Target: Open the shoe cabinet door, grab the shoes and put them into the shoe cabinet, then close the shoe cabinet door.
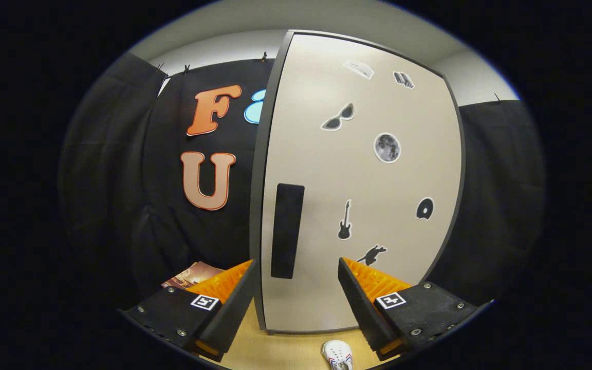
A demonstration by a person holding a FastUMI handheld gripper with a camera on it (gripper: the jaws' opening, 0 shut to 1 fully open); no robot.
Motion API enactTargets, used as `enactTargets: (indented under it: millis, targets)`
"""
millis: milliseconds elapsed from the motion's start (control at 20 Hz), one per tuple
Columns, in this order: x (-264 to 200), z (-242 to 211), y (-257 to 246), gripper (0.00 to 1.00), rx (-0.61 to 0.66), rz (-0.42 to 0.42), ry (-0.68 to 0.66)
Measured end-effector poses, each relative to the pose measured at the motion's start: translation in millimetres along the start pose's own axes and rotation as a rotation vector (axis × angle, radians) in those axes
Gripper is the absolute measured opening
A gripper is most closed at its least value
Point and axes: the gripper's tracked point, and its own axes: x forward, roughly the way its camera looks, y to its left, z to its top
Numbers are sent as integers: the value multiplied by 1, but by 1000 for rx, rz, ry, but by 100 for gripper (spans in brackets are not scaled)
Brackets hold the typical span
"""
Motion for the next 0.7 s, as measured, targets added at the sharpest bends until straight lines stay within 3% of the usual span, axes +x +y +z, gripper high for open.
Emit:
enactTargets:
  millis: [150, 350, 600, 650, 700]
  targets:
    - [28, 4, 3, 95, 4, -19, -7]
    - [51, 4, 13, 85, 26, -15, -7]
    - [59, 1, 17, 57, 30, -26, -2]
    - [58, 1, 13, 56, 26, -33, -7]
    - [57, 1, 13, 47, 48, -24, -11]
